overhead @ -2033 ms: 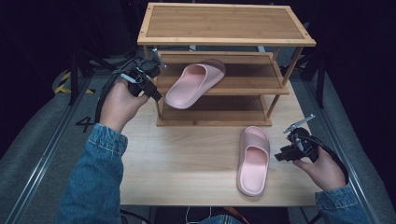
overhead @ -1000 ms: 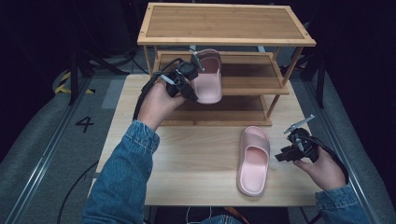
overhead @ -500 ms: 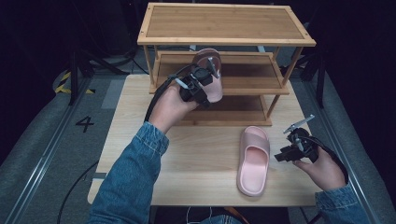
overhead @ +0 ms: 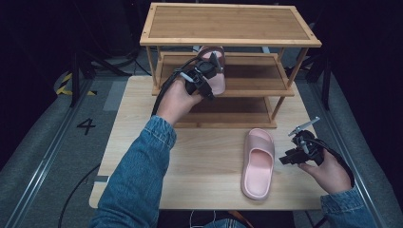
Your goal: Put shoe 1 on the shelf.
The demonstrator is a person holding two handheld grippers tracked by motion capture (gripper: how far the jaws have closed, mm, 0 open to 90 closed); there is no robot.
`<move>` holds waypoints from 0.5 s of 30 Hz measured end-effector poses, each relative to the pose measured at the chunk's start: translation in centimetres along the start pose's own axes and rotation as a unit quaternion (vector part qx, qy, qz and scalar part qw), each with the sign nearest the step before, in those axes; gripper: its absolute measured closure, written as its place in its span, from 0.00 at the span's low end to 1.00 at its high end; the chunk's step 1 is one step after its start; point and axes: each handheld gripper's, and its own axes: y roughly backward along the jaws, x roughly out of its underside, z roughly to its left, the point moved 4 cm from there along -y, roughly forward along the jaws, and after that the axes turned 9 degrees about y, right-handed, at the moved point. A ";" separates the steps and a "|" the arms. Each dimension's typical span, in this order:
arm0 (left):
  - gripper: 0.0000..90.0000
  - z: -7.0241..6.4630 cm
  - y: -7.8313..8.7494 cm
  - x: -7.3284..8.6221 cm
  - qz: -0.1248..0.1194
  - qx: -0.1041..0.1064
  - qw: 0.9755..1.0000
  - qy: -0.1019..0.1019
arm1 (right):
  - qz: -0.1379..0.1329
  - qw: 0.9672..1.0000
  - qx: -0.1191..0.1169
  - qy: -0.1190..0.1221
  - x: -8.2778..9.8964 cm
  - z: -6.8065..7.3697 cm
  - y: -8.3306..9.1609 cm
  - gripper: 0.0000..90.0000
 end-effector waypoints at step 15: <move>0.66 -1.8 1.0 3.3 0.012 0.021 1.000 -0.016 | -0.002 1.000 -0.002 0.005 -0.5 0.4 0.2 0.59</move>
